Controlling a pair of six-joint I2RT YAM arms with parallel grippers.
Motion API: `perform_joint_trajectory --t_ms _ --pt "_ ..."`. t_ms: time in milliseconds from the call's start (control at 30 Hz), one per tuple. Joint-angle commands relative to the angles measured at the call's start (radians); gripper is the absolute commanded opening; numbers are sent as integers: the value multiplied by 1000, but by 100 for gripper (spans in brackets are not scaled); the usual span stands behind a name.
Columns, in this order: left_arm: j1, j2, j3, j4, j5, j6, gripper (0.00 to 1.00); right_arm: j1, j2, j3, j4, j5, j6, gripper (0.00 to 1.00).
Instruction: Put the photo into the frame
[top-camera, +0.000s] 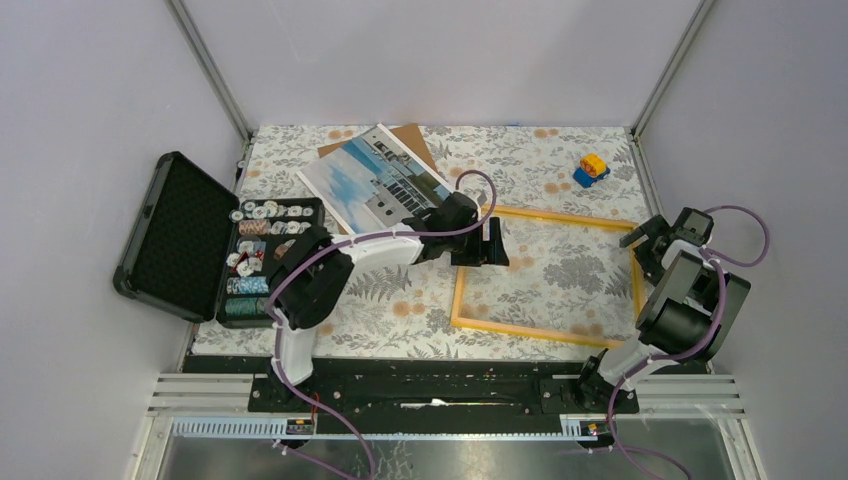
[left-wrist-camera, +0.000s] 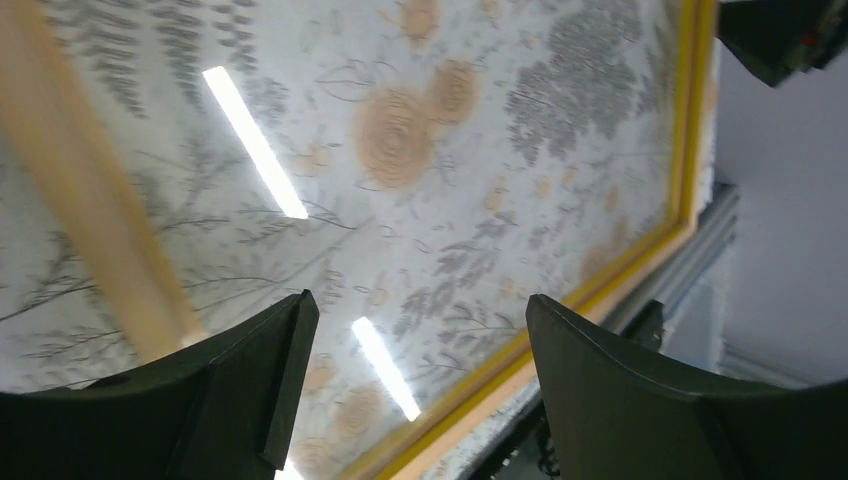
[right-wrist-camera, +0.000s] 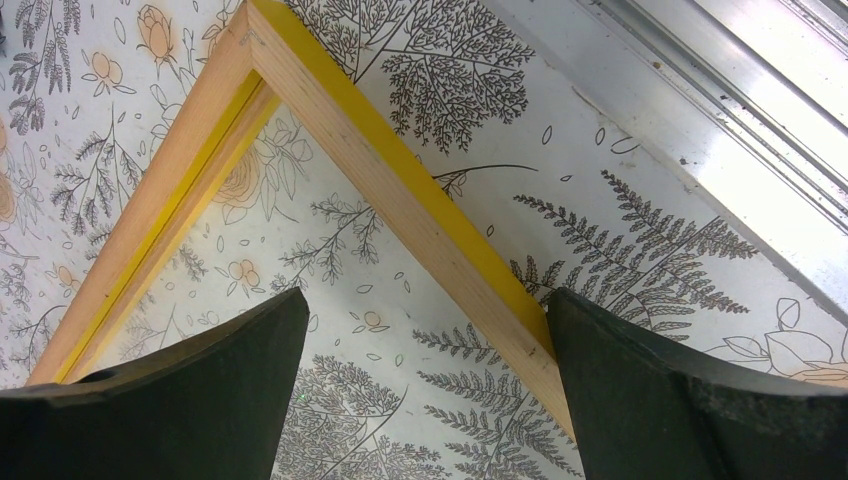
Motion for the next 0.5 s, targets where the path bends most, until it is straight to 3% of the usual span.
perform_joint_trajectory --t_ms 0,267,467 --pt "-3 -69 -4 99 109 -37 84 44 14 -7 -26 -115 48 96" --pt "43 -157 -46 3 -8 64 95 48 -6 -7 -39 -81 42 96" --pt "163 -234 -167 -4 25 82 99 102 -79 58 -166 157 7 99"
